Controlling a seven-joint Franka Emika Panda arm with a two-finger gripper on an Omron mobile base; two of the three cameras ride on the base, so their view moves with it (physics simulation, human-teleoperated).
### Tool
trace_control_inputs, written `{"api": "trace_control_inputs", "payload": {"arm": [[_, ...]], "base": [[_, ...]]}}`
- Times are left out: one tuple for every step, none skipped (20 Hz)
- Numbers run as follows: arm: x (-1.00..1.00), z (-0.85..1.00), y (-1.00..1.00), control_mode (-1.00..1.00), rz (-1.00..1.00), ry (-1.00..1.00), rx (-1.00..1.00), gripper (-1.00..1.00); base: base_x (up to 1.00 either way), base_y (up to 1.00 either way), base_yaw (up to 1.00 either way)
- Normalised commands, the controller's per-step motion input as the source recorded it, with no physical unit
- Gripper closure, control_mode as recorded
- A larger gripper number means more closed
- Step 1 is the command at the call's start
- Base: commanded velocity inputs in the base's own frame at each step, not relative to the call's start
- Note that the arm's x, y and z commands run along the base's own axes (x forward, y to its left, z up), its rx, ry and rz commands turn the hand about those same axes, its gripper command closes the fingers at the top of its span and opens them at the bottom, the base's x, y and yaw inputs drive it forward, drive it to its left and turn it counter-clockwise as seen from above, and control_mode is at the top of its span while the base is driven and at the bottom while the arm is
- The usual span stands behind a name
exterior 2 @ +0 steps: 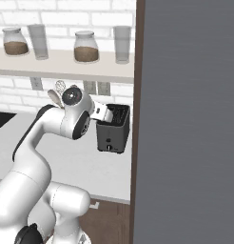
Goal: Start the toaster. Once the lever pops up, take the bread to the plate on the dining counter.
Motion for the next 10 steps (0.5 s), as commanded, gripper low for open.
{"api": "trace_control_inputs", "payload": {"arm": [[0.0, 0.0, 0.0, -1.0, 0.0, 0.0, 0.0, -1.0], [0.0, 0.0, 0.0, -1.0, 0.0, 0.0, 0.0, -1.0], [0.0, 0.0, 0.0, -1.0, 0.0, 0.0, 0.0, -1.0], [0.0, 0.0, 0.0, -1.0, 0.0, 0.0, 0.0, -1.0], [0.0, 0.0, 0.0, -1.0, 0.0, 0.0, 0.0, -1.0], [0.0, 0.0, 0.0, -1.0, 0.0, 0.0, 0.0, -1.0], [0.0, 0.0, 0.0, -1.0, 0.0, 0.0, 0.0, -1.0], [0.0, 0.0, 0.0, -1.0, 0.0, 0.0, 0.0, -1.0], [0.0, 0.0, 0.0, -1.0, 0.0, 0.0, 0.0, -1.0], [0.0, 0.0, 0.0, -1.0, 0.0, 0.0, 0.0, -1.0]], "base": [[0.0, 0.0, 0.0], [0.0, 0.0, 0.0], [0.0, 0.0, 0.0], [0.0, 0.0, 0.0], [0.0, 0.0, 0.0], [0.0, 0.0, 0.0], [0.0, 0.0, 0.0], [0.0, 0.0, 0.0], [0.0, 0.0, 0.0], [0.0, 0.0, 0.0]]}}
